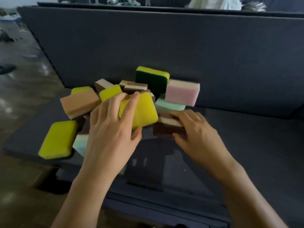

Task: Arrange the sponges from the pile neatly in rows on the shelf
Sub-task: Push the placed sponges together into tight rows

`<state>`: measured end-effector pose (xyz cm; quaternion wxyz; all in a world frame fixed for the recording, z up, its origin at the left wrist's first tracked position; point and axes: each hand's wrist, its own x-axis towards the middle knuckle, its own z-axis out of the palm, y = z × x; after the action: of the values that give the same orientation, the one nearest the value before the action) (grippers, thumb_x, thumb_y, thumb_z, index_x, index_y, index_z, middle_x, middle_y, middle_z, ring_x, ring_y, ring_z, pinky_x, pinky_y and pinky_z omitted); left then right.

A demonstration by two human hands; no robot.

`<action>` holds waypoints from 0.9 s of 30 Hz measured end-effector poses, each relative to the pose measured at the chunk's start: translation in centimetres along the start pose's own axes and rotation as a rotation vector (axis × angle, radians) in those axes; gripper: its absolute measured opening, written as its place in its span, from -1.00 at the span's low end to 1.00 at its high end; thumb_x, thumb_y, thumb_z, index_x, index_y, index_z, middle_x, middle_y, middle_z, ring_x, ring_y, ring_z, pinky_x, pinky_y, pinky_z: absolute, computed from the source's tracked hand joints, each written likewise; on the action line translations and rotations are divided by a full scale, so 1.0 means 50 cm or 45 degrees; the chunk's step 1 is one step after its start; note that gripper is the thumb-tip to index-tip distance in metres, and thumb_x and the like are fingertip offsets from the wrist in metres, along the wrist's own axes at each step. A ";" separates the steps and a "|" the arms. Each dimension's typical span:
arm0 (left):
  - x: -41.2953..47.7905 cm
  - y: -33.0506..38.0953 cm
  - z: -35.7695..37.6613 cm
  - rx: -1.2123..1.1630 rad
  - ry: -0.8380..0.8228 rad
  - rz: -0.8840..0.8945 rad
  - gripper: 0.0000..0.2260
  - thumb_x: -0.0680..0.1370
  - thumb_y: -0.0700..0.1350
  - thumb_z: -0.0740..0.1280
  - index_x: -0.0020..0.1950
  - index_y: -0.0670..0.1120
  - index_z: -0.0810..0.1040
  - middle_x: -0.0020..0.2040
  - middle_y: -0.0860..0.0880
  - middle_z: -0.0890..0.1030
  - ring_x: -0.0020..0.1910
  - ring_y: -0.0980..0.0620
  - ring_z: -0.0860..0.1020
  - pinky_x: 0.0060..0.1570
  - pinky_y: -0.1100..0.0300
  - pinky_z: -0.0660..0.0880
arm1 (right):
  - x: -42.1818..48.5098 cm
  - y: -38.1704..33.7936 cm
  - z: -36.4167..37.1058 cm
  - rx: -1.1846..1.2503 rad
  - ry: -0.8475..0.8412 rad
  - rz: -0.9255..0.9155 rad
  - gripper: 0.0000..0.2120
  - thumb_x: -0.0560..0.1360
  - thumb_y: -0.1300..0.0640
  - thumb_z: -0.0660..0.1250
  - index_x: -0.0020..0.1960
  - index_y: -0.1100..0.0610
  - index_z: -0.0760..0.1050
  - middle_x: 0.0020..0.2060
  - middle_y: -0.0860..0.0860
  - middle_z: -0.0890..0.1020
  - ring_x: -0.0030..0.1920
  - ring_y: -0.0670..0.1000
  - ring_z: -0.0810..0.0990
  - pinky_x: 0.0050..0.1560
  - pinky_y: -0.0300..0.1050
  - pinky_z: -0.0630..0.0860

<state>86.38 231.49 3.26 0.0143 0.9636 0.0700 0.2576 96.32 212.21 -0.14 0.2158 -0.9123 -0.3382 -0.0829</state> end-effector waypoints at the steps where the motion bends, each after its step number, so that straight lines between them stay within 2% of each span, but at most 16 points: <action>1: 0.003 0.014 0.003 -0.035 -0.004 0.042 -0.33 0.43 -0.06 0.44 0.50 -0.10 0.30 0.32 -0.18 0.40 0.27 -0.24 0.40 0.20 -0.17 0.37 | -0.022 0.015 -0.018 -0.024 0.037 0.058 -0.46 0.45 0.09 0.41 0.39 -0.06 0.36 0.23 -0.08 0.50 0.18 0.02 0.45 -0.07 -0.02 0.49; 7: 0.033 0.144 0.043 -0.220 -0.051 0.345 -0.29 0.38 -0.10 0.48 0.49 -0.13 0.32 0.31 -0.20 0.41 0.27 -0.26 0.40 0.15 -0.18 0.37 | -0.163 0.099 -0.113 -0.136 0.192 0.406 -0.46 0.46 0.08 0.42 0.40 -0.08 0.36 0.23 -0.13 0.48 0.21 -0.02 0.42 -0.05 0.00 0.52; 12: 0.048 0.294 0.063 -0.401 -0.122 0.595 -0.28 0.39 -0.09 0.50 0.51 -0.12 0.30 0.29 -0.14 0.41 0.23 -0.18 0.42 0.16 -0.12 0.36 | -0.285 0.160 -0.182 -0.253 0.297 0.625 -0.44 0.44 0.06 0.43 0.39 -0.08 0.35 0.22 -0.13 0.48 0.18 -0.01 0.43 -0.07 0.00 0.53; 19: 0.051 0.524 0.065 -0.517 -0.104 0.833 -0.28 0.38 -0.08 0.52 0.49 -0.11 0.32 0.29 -0.12 0.43 0.26 -0.16 0.42 0.17 -0.08 0.35 | -0.452 0.256 -0.292 -0.331 0.411 0.811 -0.44 0.46 0.04 0.43 0.41 -0.09 0.34 0.22 -0.10 0.49 0.20 0.00 0.44 -0.01 -0.04 0.50; 27: 0.022 0.809 0.062 -0.537 -0.094 0.978 -0.28 0.39 -0.05 0.50 0.50 -0.12 0.32 0.29 -0.13 0.43 0.26 -0.15 0.41 0.18 -0.07 0.37 | -0.638 0.405 -0.435 -0.372 0.470 0.918 -0.43 0.46 0.04 0.43 0.42 -0.08 0.34 0.26 -0.09 0.49 0.25 0.00 0.44 0.06 0.04 0.57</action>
<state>94.04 191.63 3.71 0.1163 0.9042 -0.3481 0.2183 85.23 170.15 2.97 0.1562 -0.9629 0.0617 -0.2111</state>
